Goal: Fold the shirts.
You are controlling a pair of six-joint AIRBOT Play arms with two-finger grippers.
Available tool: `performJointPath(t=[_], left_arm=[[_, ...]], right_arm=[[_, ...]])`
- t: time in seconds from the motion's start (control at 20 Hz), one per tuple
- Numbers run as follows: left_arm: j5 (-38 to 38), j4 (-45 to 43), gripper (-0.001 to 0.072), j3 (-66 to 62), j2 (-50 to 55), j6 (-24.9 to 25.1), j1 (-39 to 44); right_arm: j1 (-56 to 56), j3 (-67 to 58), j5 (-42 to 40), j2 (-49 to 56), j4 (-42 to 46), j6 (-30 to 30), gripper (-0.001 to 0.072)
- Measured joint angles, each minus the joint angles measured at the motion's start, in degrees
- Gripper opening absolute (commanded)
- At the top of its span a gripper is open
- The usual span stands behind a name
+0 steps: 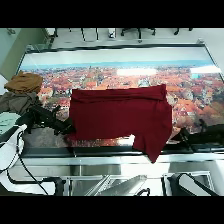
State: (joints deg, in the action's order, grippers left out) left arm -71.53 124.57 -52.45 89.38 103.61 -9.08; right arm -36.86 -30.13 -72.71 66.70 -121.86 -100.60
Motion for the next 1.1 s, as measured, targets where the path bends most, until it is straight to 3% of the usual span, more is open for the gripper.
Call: performJointPath(t=[0.2,0.25,0.35,0.4,0.6,0.95,1.1], left_arm=[[0.2,0.6,0.0014,0.2,0.0,0.4,0.9],[0.2,0.7,0.0014,0.2,0.0,0.5,1.0],[0.1,0.9,0.0014,0.2,0.0,0.6,1.1],[0.0,0.9,0.0014,0.2,-0.1,0.6,1.1],[-0.9,-1.9,0.0014,0.2,-1.4,-1.0,1.1],[-6.5,-15.4,0.0013,0.4,-5.3,-8.3,1.2],[-8.1,-18.3,0.0014,0.1,-5.7,-9.7,1.2]], right_arm=[[6.6,2.4,2.8,4.6,-4.9,-1.1,0.0409],[8.3,2.7,4.1,5.6,-6.3,-1.5,0.0354],[11.5,2.7,5.4,7.6,-7.4,-2.8,0.0071],[12.7,2.5,5.8,8.3,-7.3,-3.5,0.0024],[14.6,0.7,7.6,6.9,-5.7,-3.7,0.0024],[14.9,0.1,5.1,-3.2,15.3,11.1,0.0024],[15.0,-0.7,4.5,-6.6,16.4,12.3,0.0025]])
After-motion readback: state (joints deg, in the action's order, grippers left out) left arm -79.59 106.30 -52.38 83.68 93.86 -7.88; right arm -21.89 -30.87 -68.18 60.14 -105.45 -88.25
